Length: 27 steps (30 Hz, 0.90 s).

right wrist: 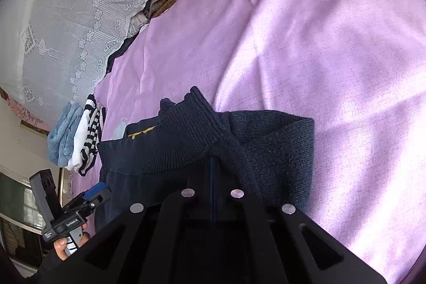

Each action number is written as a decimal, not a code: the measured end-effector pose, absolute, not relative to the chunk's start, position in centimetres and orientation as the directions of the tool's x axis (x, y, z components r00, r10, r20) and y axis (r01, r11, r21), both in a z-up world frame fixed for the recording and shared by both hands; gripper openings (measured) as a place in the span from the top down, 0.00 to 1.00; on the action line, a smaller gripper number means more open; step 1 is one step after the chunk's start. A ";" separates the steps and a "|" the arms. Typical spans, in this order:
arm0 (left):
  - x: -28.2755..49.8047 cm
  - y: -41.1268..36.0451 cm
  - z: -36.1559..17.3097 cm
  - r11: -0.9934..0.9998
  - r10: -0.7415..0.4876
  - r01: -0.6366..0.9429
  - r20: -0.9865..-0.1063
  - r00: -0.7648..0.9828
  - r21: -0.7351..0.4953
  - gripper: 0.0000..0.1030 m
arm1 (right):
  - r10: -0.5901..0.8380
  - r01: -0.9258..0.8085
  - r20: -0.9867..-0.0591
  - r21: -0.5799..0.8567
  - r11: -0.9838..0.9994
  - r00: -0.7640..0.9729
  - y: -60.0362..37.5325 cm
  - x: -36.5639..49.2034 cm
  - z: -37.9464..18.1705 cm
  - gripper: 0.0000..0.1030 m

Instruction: Fold small clothes

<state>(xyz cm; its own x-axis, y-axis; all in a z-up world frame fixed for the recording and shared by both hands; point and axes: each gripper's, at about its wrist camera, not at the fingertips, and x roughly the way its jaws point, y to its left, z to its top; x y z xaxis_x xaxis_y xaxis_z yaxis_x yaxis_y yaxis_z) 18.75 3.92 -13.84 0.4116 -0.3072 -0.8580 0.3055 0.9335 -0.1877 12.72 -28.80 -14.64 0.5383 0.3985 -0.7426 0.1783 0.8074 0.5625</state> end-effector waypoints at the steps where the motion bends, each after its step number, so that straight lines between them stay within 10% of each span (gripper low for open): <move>1: 18.3 4.6 -13.4 0.937 -0.310 0.285 -0.853 0.419 -0.201 0.22 | 0.390 0.173 -0.749 0.549 0.818 0.536 -28.7 12.7 -14.4 1.00; 6: 14.9 8.5 -12.1 0.954 -0.297 0.185 -0.847 0.440 -0.238 0.22 | 0.345 0.186 -0.766 0.510 0.840 0.542 -28.5 12.6 -13.1 0.95; 9: 12.5 10.4 -12.4 0.954 -0.301 0.138 -0.855 0.423 -0.268 0.22 | 0.356 0.149 -0.735 0.523 0.839 0.578 -27.2 12.5 -11.2 0.75; 27: 8.3 10.2 -16.1 0.899 -0.434 0.110 -0.831 0.348 -0.423 0.22 | 0.401 0.090 -0.797 0.488 0.868 0.452 -18.4 13.1 -12.2 0.67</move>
